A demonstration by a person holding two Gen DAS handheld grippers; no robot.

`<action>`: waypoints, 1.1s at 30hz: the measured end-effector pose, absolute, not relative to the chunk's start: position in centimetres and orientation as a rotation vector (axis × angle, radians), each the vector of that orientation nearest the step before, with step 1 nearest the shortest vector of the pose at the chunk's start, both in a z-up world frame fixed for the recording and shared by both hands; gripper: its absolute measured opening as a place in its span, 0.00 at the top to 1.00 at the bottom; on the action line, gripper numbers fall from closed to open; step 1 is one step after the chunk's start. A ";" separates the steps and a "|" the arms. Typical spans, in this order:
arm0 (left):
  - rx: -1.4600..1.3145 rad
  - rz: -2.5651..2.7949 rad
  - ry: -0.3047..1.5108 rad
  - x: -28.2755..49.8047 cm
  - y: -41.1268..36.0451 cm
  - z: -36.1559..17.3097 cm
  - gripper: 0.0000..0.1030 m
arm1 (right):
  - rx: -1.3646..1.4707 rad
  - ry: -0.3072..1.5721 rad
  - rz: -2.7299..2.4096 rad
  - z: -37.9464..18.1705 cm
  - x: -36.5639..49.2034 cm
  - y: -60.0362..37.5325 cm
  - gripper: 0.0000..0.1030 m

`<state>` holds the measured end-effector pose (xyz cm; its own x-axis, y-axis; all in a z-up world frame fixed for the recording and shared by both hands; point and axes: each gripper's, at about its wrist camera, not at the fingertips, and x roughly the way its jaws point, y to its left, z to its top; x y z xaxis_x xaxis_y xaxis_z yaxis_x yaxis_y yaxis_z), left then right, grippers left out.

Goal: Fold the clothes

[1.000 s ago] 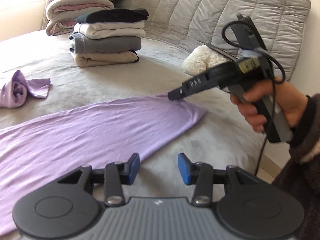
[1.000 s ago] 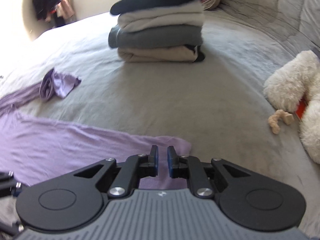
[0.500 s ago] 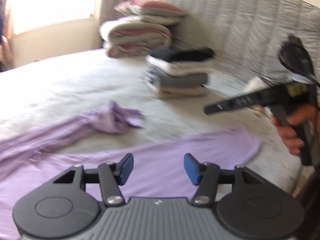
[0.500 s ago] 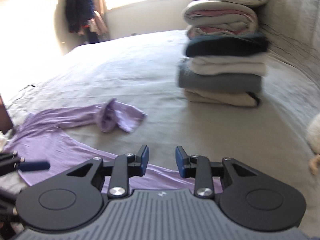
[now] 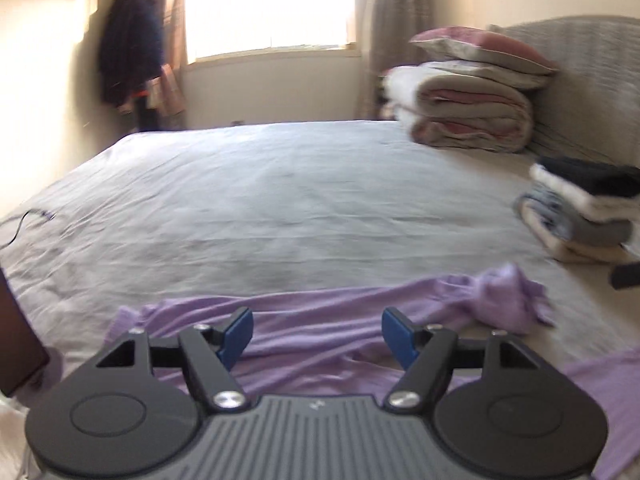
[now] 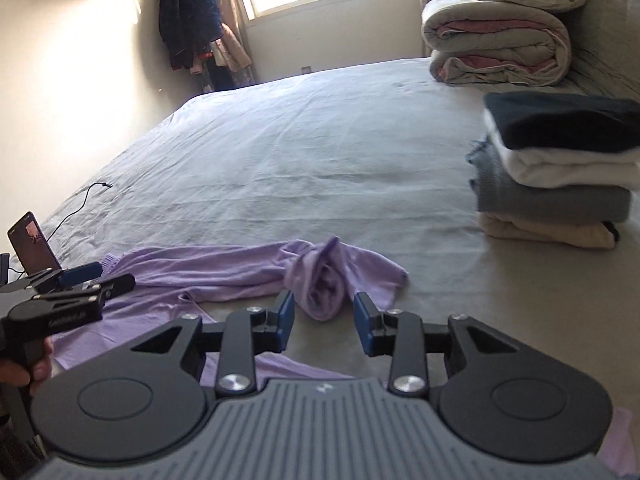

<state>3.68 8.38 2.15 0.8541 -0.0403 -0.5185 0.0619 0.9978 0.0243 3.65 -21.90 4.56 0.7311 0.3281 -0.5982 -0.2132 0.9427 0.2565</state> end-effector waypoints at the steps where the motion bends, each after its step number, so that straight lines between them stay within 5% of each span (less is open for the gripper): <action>1: 0.022 -0.026 0.552 4.4 9.5 2.0 0.30 | 0.175 0.692 0.310 4.7 4.3 -21.2 0.63; 15: -0.060 0.236 0.714 12.0 21.2 -0.9 0.38 | 0.102 0.780 0.459 2.0 13.9 -9.6 0.61; 19: -0.068 0.269 0.725 13.6 22.7 -1.9 0.39 | 0.069 0.810 0.497 0.7 15.9 -7.6 0.56; 21: -0.069 0.274 0.734 14.4 23.1 -2.3 0.47 | 0.038 0.825 0.501 0.0 16.9 -6.8 0.56; 33: -0.074 0.270 0.764 16.5 24.0 -4.3 0.49 | -0.156 0.912 0.505 -3.4 20.9 -4.3 0.56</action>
<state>16.52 24.04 -4.33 0.6895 0.2148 -0.6917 -0.2679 0.9629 0.0319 20.87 -4.26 -3.38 0.5055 0.3518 -0.7879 -0.4813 0.8728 0.0809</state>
